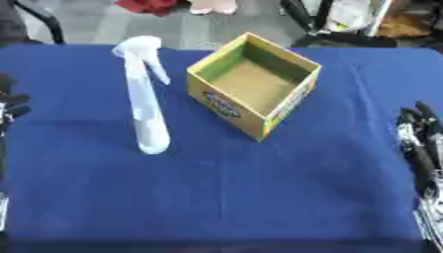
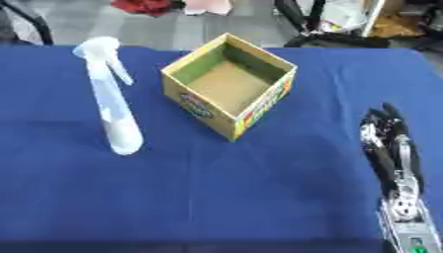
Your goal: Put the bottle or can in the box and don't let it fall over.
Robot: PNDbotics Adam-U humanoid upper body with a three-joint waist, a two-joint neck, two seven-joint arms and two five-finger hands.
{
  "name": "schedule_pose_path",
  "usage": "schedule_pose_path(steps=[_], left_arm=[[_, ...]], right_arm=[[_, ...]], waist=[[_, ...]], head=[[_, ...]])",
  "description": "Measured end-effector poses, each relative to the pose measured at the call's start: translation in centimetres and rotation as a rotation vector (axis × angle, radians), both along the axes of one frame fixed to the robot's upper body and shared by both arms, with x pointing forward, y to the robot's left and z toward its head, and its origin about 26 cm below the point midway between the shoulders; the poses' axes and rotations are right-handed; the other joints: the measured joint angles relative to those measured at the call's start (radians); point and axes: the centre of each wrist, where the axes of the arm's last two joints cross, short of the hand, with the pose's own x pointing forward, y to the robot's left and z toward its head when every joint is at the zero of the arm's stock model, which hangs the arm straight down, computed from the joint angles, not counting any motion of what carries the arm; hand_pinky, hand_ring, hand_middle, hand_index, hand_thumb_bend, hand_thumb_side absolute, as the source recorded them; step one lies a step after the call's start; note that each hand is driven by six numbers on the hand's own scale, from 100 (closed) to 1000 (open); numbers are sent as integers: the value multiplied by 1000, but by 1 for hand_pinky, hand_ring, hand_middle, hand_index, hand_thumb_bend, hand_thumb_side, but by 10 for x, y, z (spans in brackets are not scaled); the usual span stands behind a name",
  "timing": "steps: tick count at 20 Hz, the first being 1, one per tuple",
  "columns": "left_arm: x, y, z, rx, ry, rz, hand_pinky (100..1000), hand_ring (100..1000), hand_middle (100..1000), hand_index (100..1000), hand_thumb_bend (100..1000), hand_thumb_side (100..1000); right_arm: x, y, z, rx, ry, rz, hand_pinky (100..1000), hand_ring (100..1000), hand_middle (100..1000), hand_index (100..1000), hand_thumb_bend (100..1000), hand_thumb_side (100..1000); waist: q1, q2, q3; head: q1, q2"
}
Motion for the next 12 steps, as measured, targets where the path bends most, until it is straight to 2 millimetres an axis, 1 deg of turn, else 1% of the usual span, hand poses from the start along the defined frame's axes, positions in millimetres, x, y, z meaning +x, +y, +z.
schedule_pose_path(steps=[8, 10, 11, 12], left_arm=[[0, 0, 0, 2, 0, -1, 815, 792, 865, 924, 677, 821], [0, 0, 0, 3, 1, -2, 816, 793, 866, 924, 692, 809], [0, 0, 0, 5, 1, -6, 819, 796, 869, 924, 737, 776], [0, 0, 0, 9, 3, -13, 820, 797, 870, 925, 759, 767]], right_arm=[[0, 1, -1, 5, 0, 1, 904, 873, 832, 969, 106, 607], [0, 1, -1, 5, 0, 1, 904, 873, 832, 969, 107, 606], [0, 1, -1, 5, 0, 1, 904, 873, 832, 969, 107, 607], [0, 1, -1, 5, 0, 1, 904, 873, 832, 969, 107, 607]], waist=[[0, 0, 0], [0, 0, 0], [0, 0, -1], [0, 0, -2]], head=[[0, 0], [0, 0], [0, 0], [0, 0]])
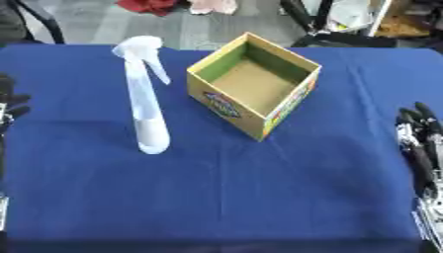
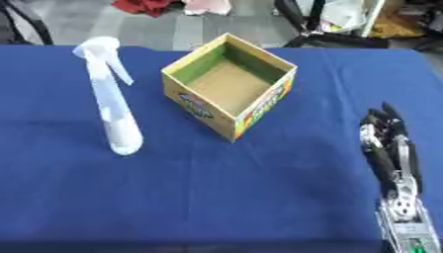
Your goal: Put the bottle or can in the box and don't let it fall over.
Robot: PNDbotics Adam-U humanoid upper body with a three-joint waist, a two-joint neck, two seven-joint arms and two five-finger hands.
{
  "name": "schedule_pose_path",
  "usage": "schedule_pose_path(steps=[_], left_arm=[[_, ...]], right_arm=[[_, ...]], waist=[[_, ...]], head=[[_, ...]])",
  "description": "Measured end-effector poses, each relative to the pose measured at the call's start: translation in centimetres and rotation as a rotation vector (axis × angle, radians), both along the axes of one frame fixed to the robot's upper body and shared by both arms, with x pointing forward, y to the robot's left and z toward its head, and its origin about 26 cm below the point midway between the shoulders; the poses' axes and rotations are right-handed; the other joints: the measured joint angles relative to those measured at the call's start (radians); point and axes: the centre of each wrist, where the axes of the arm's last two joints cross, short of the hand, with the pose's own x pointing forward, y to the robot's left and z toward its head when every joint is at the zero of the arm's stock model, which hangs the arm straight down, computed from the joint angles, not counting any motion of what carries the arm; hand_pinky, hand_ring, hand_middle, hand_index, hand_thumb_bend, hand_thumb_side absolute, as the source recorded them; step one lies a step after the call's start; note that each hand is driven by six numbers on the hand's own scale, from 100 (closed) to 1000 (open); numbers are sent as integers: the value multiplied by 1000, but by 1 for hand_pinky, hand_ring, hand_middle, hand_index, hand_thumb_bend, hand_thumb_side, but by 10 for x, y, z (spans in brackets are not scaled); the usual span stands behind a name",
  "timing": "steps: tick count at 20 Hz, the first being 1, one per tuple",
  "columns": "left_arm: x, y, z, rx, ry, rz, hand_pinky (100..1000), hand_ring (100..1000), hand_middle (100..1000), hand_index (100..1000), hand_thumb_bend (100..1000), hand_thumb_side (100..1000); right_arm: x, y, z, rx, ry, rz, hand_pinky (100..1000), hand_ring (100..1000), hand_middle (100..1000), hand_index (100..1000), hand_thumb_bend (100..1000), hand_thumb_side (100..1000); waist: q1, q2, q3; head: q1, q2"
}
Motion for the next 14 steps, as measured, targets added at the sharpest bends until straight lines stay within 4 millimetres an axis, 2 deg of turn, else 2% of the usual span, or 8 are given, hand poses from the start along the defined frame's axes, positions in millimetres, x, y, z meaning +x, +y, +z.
schedule_pose_path(steps=[1, 3, 4, 5, 9, 14], left_arm=[[0, -1, 0, 8, 3, -15, 822, 799, 871, 926, 802, 744], [1, -3, 1, 47, 12, -56, 823, 799, 871, 926, 821, 736], [2, -4, 2, 68, 17, -78, 824, 797, 868, 921, 883, 697], [3, -6, 2, 97, 25, -102, 823, 796, 866, 917, 899, 674], [16, -19, 4, 204, 57, -226, 817, 790, 860, 909, 827, 640], [36, -35, 3, 287, 100, -306, 815, 788, 857, 896, 801, 610]], right_arm=[[0, 0, 0, 0, 0, 0, 903, 873, 832, 969, 107, 607], [0, 0, 0, 0, 0, 0, 903, 873, 832, 969, 107, 607], [0, 0, 0, 0, 0, 0, 903, 872, 832, 969, 107, 606], [0, 0, 0, 0, 0, 0, 903, 873, 832, 969, 107, 606], [0, 0, 0, 0, 3, 2, 903, 872, 832, 969, 107, 607], [0, 1, 0, -1, 5, 5, 903, 872, 832, 969, 107, 608]], waist=[[0, 0, 0], [0, -1, -4], [0, -1, -5], [1, -1, -6], [2, -1, -16], [3, -1, -22]], head=[[0, 0], [0, 0], [0, 0], [0, 0], [-1, 0], [-1, 0]])
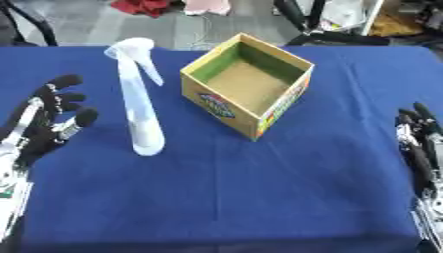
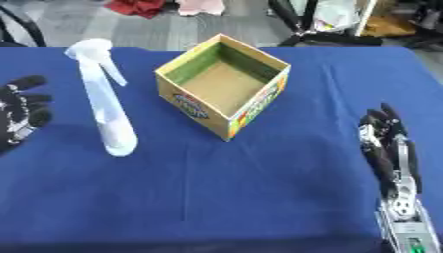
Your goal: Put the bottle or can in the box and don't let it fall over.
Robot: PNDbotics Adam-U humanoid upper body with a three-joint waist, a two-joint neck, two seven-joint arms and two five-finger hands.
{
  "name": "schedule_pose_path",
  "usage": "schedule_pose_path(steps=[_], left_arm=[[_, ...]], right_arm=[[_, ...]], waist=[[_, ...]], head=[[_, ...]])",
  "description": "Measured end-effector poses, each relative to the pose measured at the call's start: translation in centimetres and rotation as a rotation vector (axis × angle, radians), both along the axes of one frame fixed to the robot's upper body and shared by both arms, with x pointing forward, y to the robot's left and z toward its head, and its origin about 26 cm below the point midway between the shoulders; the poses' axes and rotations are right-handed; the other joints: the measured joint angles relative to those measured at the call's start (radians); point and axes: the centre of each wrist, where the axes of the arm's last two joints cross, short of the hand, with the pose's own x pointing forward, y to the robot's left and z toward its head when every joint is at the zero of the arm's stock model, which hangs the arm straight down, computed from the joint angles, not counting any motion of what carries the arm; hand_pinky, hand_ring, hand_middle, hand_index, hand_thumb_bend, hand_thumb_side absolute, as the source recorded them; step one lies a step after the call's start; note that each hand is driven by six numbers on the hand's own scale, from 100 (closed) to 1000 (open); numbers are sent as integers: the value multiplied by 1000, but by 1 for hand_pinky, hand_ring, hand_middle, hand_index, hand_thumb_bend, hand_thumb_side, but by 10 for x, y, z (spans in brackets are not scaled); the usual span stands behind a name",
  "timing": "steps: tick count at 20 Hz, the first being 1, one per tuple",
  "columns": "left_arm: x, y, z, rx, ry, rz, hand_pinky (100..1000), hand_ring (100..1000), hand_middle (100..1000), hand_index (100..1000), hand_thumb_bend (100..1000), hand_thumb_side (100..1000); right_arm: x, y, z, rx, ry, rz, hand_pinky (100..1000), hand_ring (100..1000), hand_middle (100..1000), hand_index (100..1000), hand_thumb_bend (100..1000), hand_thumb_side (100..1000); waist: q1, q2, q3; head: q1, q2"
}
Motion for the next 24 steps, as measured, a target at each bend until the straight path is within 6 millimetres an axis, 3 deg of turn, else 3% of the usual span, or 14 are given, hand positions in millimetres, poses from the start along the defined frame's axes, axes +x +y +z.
schedule_pose_path(steps=[17, 20, 22, 23, 24], left_arm=[[53, -41, -30, 132, 103, -64, 810, 780, 849, 863, 744, 524], [58, -47, -35, 138, 110, -92, 808, 774, 845, 828, 641, 434], [59, -48, -41, 139, 126, -100, 804, 764, 833, 734, 481, 289], [59, -48, -44, 134, 134, -99, 803, 762, 830, 710, 448, 257], [60, -48, -46, 131, 140, -99, 798, 754, 818, 620, 316, 136]], right_arm=[[0, 3, -1, -4, 4, 18, 903, 872, 831, 969, 105, 609], [0, 3, -1, -4, 5, 20, 903, 872, 831, 969, 105, 610], [0, 3, -1, -4, 5, 20, 903, 872, 831, 969, 105, 610], [0, 3, -1, -4, 5, 20, 903, 872, 831, 969, 105, 610], [0, 3, -1, -4, 5, 20, 903, 872, 831, 969, 105, 610]], waist=[[2, -1, -33], [1, -1, -40], [0, -1, -43], [0, -1, -44], [0, -1, -45]], head=[[1, 0], [2, 0], [3, 0], [3, 0], [3, 0]])
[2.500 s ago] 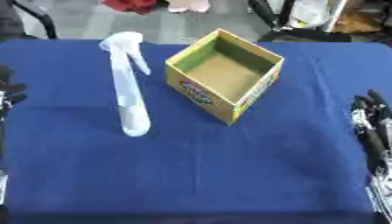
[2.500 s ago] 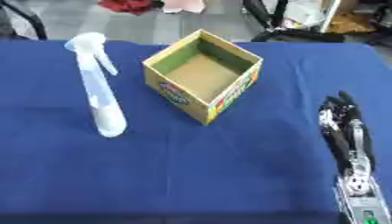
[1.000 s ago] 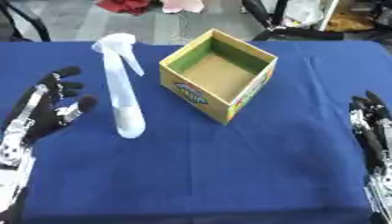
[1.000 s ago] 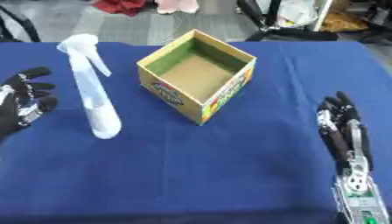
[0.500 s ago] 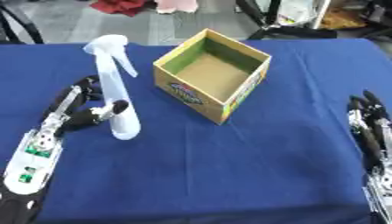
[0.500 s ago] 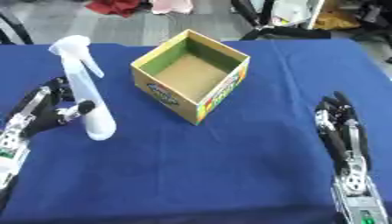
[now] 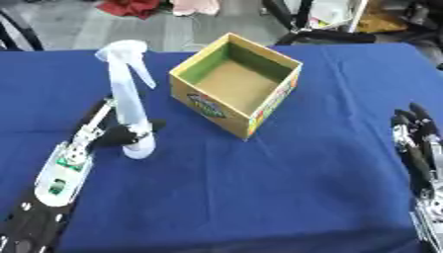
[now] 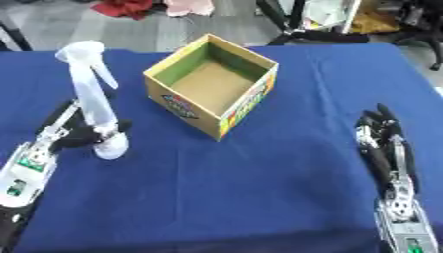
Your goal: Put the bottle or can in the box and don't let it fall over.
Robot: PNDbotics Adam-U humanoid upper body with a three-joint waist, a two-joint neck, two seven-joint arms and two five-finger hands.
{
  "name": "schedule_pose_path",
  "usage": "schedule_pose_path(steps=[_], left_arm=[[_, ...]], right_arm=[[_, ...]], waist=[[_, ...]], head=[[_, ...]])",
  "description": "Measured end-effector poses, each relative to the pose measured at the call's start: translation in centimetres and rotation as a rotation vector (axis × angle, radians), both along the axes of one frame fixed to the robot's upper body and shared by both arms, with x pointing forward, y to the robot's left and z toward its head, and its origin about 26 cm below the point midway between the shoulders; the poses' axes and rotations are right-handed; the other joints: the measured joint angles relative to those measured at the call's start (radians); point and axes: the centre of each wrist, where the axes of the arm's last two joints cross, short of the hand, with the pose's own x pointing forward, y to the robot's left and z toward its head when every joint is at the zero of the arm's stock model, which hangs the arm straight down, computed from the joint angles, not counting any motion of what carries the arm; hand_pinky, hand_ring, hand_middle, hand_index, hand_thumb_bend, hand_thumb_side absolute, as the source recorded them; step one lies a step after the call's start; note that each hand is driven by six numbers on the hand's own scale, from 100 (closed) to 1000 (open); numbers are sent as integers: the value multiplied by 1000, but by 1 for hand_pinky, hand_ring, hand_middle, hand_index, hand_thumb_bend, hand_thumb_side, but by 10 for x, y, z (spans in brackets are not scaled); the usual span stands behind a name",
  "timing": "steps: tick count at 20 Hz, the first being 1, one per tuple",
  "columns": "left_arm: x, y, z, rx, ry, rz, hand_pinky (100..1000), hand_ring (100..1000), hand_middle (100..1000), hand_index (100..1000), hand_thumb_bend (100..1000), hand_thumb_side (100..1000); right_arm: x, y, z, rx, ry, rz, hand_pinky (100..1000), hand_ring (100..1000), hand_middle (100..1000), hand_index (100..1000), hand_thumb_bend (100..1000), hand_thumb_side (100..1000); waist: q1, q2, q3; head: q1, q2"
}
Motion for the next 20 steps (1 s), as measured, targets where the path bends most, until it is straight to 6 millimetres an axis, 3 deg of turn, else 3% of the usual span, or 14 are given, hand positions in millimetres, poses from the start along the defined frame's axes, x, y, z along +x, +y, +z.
schedule_pose_path(steps=[2, 3, 4, 6, 11, 16, 20], left_arm=[[0, 0, -2, -13, 11, 4, 791, 740, 799, 522, 189, 100], [0, 0, -3, -23, 15, 7, 789, 737, 796, 511, 170, 100], [0, 0, -3, -33, 20, 11, 778, 717, 776, 436, 100, 100], [0, 0, -4, -57, 29, 26, 769, 700, 763, 366, 100, 100], [4, -2, 4, -129, 18, 50, 761, 691, 758, 341, 100, 100], [25, -10, 67, -189, -144, 3, 759, 687, 750, 338, 100, 100], [46, -21, 113, -193, -229, -35, 762, 689, 750, 342, 100, 100]], right_arm=[[0, 0, 0, 0, 0, 0, 903, 872, 831, 968, 105, 611], [0, 0, 0, 0, 0, 0, 903, 872, 831, 968, 105, 611], [0, 0, 0, 0, 0, 0, 903, 872, 831, 968, 104, 611], [0, 0, 0, 0, 0, 0, 903, 872, 831, 968, 104, 611], [0, 0, 0, 0, 0, 0, 903, 871, 830, 968, 104, 611], [0, 3, -1, -2, 4, 15, 902, 872, 830, 968, 104, 613], [2, 10, -2, 0, 11, 52, 902, 872, 831, 969, 104, 614]], waist=[[0, 0, 0], [1, -1, 0], [1, -1, 0], [2, -1, 0], [0, -1, -2], [-2, -2, -27], [-6, -2, -81]], head=[[0, 0], [0, 0], [0, 0], [0, 0], [0, 0], [15, 0], [55, 0]])
